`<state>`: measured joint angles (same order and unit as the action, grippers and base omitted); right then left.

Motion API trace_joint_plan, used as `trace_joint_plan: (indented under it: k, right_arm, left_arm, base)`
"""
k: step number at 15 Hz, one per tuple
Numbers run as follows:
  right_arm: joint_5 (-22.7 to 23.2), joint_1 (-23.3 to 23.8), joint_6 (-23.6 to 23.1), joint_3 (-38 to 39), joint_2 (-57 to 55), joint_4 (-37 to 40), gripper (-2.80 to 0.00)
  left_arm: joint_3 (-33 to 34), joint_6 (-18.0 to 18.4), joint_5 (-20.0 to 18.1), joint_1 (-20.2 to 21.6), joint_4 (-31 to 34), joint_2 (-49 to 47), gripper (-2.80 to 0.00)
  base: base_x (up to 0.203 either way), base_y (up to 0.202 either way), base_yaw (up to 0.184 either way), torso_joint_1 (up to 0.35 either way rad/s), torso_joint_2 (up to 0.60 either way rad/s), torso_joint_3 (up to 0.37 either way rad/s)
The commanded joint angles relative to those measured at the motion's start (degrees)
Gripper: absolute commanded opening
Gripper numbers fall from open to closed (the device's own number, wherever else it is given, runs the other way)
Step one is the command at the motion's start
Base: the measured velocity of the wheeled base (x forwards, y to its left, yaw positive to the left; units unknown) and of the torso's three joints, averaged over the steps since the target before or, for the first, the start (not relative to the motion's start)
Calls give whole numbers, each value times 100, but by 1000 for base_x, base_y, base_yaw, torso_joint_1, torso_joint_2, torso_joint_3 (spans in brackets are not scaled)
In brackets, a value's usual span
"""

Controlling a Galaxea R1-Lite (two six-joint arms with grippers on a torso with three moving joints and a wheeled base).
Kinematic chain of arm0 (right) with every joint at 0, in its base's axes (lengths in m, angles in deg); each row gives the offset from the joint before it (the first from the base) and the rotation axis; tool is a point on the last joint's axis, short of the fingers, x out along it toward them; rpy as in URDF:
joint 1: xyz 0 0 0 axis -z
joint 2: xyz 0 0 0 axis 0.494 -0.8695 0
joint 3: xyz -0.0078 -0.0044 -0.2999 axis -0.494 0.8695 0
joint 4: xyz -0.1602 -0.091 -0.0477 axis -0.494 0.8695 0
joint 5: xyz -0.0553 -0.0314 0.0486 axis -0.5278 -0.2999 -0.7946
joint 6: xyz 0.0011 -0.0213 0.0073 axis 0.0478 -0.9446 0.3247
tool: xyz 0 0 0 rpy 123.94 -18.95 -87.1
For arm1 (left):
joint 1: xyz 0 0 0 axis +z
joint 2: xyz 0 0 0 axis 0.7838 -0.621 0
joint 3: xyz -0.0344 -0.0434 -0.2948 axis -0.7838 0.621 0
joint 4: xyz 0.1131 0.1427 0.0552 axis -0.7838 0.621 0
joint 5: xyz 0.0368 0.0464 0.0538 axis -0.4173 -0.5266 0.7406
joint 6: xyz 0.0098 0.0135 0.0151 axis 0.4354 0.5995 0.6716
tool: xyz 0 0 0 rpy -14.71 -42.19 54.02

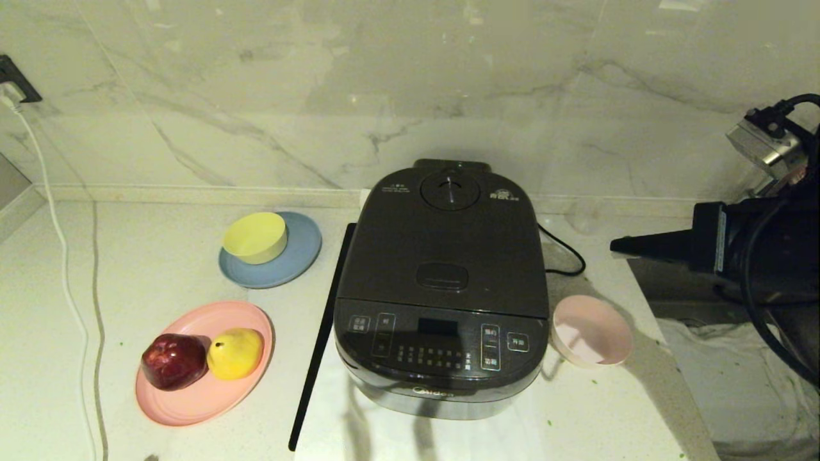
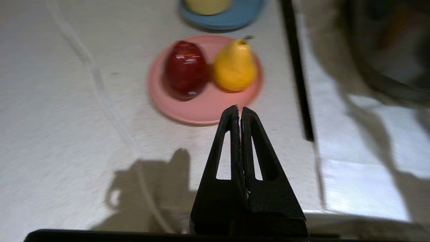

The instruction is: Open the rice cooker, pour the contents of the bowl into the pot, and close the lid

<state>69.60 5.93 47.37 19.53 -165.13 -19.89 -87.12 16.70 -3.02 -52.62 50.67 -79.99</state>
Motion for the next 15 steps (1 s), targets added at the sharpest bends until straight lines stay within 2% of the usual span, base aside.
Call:
trace_joint_plan:
  k: [1, 6, 12, 15]
  right_arm:
    - [11, -263, -31, -10, 104, 16, -280]
    - [20, -864, -70, 58, -164, -6, -280]
    - [57, -1317, -29, 306, -517, -47, -280]
    - [63, -1378, 11, 271, -603, -48, -280]
  left_arm:
    - [57, -59, -71, 5, -29, 81, -280]
    - [57, -79, -70, 5, -29, 81, -280]
    - [57, -79, -70, 5, -29, 81, -280]
    - [57, -79, -70, 5, -29, 81, -280]
  base:
    - [0, 0, 0, 0, 0, 0]
    - [0, 0, 0, 0, 0, 0]
    - [0, 0, 0, 0, 0, 0]
    - [0, 0, 0, 0, 0, 0]
